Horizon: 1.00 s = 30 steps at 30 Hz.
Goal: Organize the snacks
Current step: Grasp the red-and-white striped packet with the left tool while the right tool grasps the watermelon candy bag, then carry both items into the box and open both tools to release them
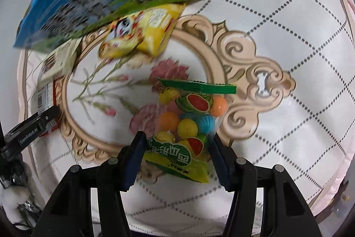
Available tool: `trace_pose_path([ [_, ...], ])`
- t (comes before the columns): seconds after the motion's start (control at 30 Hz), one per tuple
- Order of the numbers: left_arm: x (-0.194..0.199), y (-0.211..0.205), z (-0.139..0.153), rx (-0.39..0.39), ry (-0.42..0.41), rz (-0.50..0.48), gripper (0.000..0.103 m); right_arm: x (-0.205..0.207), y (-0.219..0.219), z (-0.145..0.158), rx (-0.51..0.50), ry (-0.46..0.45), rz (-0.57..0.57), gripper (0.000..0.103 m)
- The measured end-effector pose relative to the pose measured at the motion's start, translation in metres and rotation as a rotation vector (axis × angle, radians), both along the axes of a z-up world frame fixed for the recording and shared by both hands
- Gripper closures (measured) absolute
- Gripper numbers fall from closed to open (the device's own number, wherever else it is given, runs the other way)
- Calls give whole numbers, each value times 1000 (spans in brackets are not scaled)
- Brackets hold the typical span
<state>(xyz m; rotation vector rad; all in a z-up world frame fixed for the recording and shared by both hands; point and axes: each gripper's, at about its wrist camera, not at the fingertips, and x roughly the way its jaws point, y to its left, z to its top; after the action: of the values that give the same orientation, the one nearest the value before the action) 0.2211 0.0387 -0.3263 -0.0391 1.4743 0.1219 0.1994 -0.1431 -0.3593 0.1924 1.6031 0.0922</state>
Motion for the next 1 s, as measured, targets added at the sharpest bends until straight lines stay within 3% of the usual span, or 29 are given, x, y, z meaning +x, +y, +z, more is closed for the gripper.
trace_pose_path([
  [0.13, -46, -10, 14, -55, 15, -20, 47, -27, 7, 7, 16, -4, 43, 43],
  [0.33, -91, -24, 17, -63, 28, -55, 45, -66, 11, 17, 37, 5, 74, 43],
  [0.43, -86, -25, 10, -65, 49, -59, 40, -71, 14, 18, 36, 6, 70, 43],
  [0.5, -79, -28, 5, -70, 58, -60, 31, -68, 19, 12, 42, 23, 47, 41],
  [0.57, -52, -10, -1, -73, 72, -63, 25, -52, 10, 2, 56, 44, 12, 37],
  [0.77, -23, 2, -32, -77, 72, -41, 24, -43, 6, -11, 55, 66, -50, 34],
  [0.87, -15, 16, -37, -82, 55, -29, 27, -45, 11, -14, 36, 42, -43, 35],
  [0.97, -16, 24, -33, -61, 26, -27, 48, -48, 16, -10, 10, 4, -17, 39],
  [1.0, -20, 24, -30, -67, 23, -24, 49, -48, 15, -9, 9, 1, -17, 39],
])
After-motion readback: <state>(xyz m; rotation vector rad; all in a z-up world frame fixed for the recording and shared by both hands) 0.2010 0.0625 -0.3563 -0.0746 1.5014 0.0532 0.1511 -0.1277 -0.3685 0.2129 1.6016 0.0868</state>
